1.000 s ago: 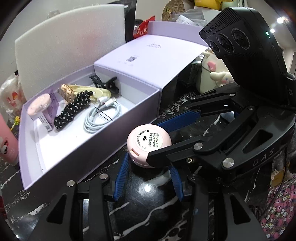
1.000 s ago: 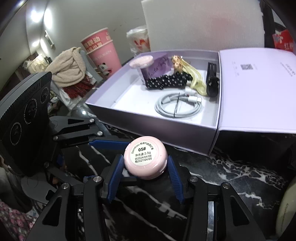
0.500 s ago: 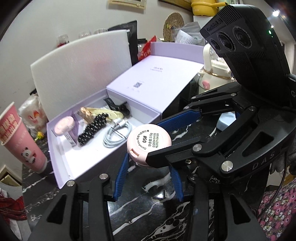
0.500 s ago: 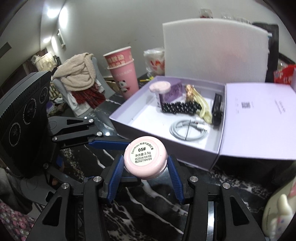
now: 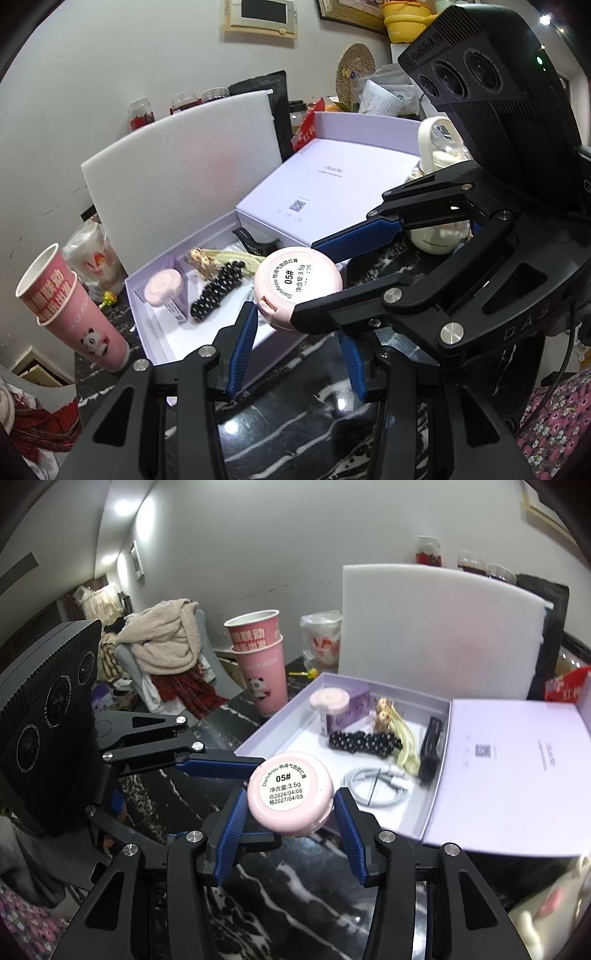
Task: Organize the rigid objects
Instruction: 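Lift and carry the pink compact with the right tool into the gift box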
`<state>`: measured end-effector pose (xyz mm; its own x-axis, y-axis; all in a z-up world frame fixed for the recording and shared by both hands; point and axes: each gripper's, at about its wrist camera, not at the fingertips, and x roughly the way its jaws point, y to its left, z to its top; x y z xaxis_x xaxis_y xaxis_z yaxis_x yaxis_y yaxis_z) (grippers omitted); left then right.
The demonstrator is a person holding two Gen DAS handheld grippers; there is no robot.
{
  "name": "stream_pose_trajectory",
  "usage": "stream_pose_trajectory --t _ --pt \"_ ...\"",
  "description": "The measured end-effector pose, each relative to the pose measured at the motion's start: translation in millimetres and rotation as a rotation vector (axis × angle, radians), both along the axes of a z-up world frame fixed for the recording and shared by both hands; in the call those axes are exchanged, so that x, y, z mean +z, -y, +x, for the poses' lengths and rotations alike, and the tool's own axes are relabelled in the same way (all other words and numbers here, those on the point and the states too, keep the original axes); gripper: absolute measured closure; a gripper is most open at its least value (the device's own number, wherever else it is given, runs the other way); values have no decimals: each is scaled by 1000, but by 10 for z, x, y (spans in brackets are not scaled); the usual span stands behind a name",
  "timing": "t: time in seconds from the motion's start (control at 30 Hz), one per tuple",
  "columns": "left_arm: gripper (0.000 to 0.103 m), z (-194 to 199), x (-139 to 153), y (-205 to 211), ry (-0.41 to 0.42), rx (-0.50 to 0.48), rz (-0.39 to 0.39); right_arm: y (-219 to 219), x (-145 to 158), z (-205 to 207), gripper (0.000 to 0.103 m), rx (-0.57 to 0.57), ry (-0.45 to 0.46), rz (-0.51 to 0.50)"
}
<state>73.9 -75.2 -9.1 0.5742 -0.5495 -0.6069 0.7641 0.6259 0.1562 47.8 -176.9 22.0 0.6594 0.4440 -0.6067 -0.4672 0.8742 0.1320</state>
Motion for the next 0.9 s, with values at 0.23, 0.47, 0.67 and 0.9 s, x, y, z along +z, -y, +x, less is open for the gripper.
stream_pose_trajectory --t 0.23,0.47,0.67,0.9 --pt "60 137 80 7 14 11 1 -1 118 142 55 10 16 -15" --pt "60 314 78 36 3 13 11 30 127 321 55 16 5 -18" --pt "60 483 36 57 -17 18 17 56 88 498 55 17 -14 -21" --pt "60 643 -32 53 -47 27 30 43 -15 691 55 27 -41 -20"
